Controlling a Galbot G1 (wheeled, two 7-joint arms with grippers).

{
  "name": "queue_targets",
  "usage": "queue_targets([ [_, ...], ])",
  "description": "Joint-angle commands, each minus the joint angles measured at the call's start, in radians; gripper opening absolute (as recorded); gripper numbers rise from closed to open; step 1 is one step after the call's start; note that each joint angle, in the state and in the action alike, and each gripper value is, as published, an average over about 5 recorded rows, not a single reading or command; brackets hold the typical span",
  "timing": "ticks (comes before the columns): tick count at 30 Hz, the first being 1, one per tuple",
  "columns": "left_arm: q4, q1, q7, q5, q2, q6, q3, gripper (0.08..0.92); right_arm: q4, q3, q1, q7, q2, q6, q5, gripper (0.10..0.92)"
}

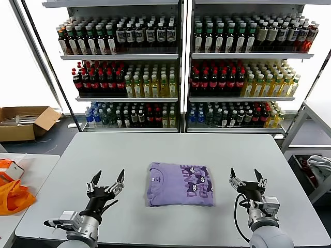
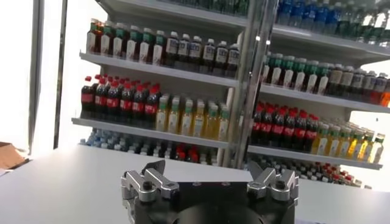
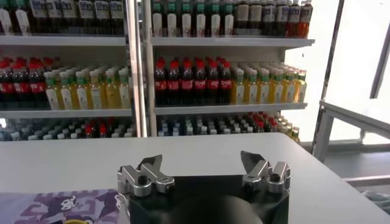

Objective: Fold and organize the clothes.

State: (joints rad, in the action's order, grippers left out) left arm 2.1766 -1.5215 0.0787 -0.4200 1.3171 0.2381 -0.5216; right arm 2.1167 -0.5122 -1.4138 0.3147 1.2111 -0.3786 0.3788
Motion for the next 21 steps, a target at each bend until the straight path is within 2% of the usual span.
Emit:
queue_targets([
  [1,0.016,-0.012,-0.003,0.018,0.0,0.019,-0.004,0.823,-0.001,-0.002,-0.003,-0.002,0.001,0.005,0.001,0.823],
  [21,0.026,-0.015,-0.008,0.021,-0.001,0.056,-0.002,0.822,0.007,0.0,-0.01,-0.007,0.001,0.007,-0.006,0.823],
])
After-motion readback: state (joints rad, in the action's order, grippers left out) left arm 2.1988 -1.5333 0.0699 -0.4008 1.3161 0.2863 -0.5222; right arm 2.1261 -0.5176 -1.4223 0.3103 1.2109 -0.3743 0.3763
